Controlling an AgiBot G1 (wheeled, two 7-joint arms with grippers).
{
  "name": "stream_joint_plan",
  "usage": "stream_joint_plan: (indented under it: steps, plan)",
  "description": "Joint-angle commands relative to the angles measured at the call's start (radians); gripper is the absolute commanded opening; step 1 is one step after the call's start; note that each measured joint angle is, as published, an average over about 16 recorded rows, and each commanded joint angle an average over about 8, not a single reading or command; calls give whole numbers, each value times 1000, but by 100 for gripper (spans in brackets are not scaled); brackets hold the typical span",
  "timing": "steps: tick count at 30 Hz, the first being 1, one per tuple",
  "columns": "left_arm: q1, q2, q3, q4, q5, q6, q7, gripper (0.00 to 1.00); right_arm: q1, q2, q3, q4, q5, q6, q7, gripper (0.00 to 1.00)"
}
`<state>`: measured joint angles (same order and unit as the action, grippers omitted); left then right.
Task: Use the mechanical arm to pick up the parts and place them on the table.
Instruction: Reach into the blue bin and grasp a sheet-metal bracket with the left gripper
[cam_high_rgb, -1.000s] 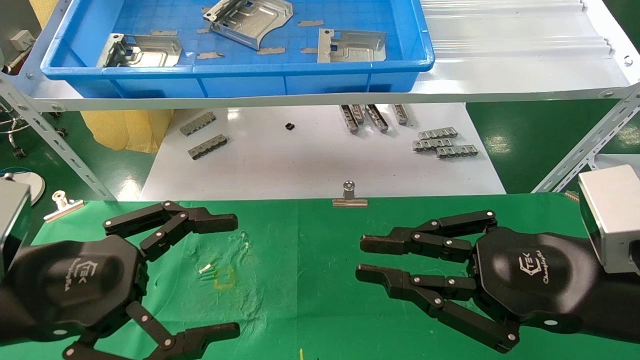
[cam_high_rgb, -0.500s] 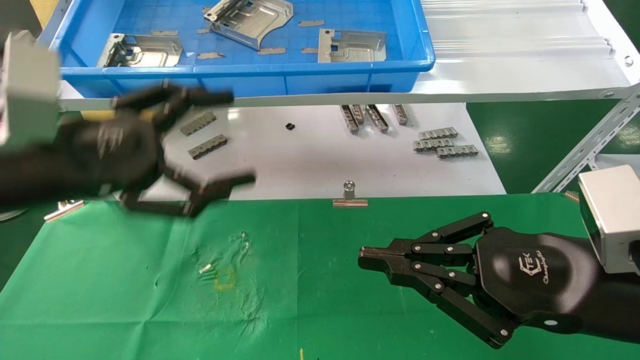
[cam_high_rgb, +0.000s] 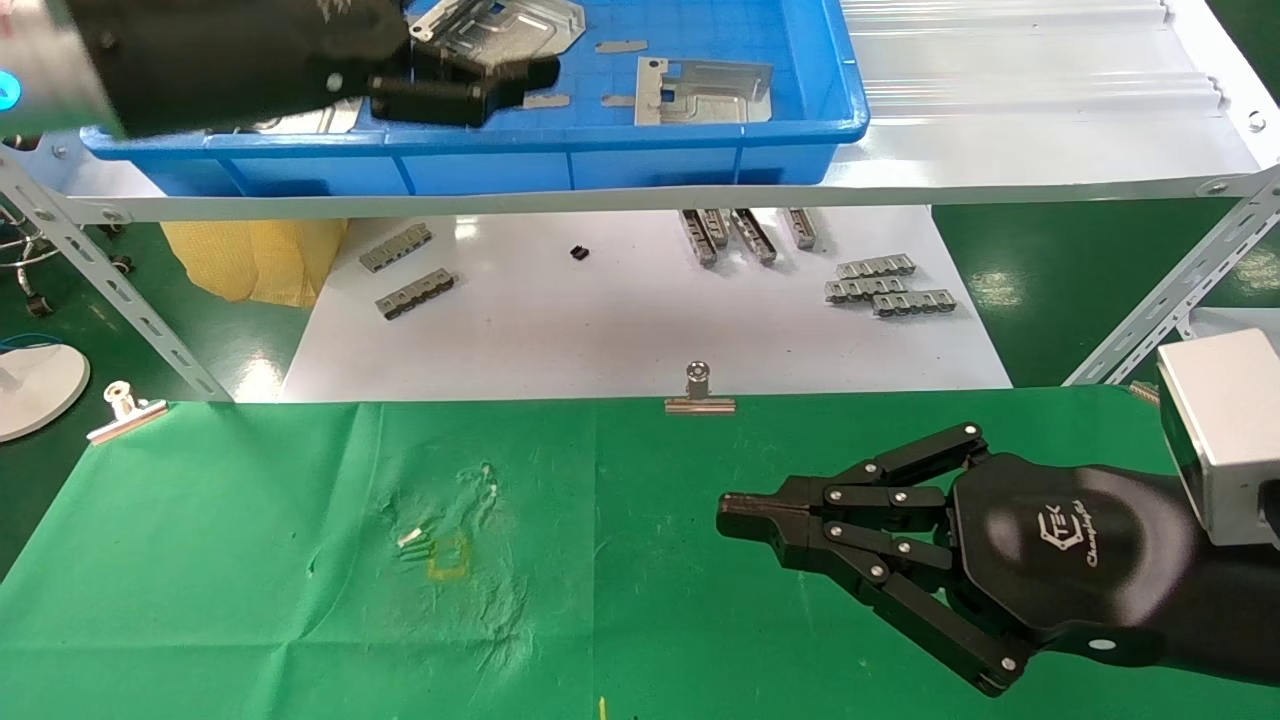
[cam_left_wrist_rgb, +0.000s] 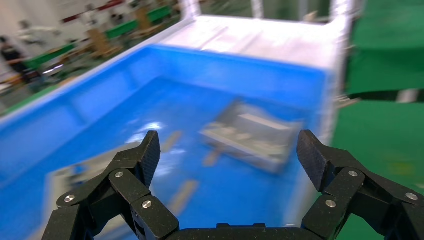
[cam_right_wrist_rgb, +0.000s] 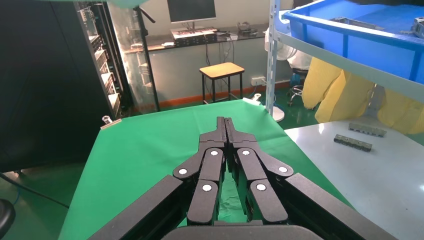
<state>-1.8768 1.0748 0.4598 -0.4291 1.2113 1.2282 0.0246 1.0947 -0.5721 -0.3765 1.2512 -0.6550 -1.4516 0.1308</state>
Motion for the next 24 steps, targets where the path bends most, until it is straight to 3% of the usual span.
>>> stream_joint_plan:
  steps: [1, 7, 8, 15, 16, 24]
  plan:
    - [-56, 37, 15, 87, 35, -37, 23, 100, 0, 0, 0, 0, 0, 0, 0, 0]
    - [-134, 138, 42, 263, 100, -251, 37, 100, 0, 0, 0, 0, 0, 0, 0, 0]
    - [-143, 153, 46, 285, 108, -279, 35, 95, 0, 0, 0, 0, 0, 0, 0, 0]
    - [-173, 228, 62, 401, 136, -412, -5, 7, 0, 0, 0, 0, 0, 0, 0, 0]
    - [-175, 233, 62, 410, 136, -424, -13, 0, 0, 0, 0, 0, 0, 0, 0, 0]
    - [-179, 243, 60, 433, 132, -439, -52, 0, 0, 0, 0, 0, 0, 0, 0, 0]
